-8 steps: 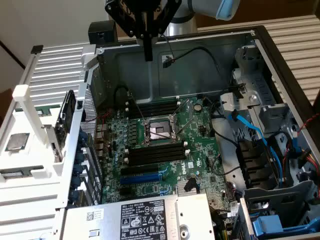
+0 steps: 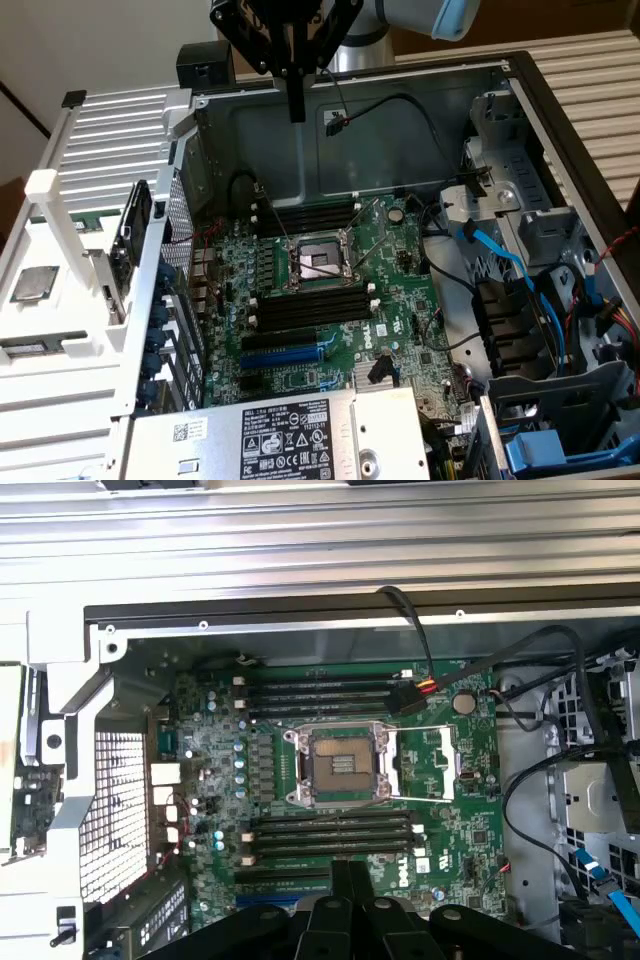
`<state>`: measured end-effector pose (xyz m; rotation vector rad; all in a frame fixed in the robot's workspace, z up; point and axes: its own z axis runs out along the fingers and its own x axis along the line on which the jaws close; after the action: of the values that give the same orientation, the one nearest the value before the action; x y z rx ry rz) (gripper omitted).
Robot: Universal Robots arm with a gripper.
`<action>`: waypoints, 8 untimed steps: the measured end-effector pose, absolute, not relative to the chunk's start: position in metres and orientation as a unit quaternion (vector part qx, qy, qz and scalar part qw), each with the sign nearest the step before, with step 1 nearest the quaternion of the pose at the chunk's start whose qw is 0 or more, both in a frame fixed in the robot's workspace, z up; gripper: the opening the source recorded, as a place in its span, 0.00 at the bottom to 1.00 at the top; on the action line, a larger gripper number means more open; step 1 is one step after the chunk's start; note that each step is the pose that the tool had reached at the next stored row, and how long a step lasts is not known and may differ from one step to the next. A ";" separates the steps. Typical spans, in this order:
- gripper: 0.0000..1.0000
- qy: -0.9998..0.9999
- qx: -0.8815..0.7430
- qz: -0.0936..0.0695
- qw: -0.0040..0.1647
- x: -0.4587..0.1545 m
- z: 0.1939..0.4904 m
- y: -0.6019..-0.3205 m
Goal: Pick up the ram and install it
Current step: 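Reach for the ram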
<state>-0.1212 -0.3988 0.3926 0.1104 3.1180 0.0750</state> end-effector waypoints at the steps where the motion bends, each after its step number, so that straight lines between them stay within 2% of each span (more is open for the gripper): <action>1: 0.10 0.999 0.035 0.024 0.010 -0.121 0.393 -0.399; 8: 0.10 0.999 0.035 0.024 0.010 -0.138 0.393 -0.399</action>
<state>-0.1384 -0.3988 0.3926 0.1105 3.1179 0.0750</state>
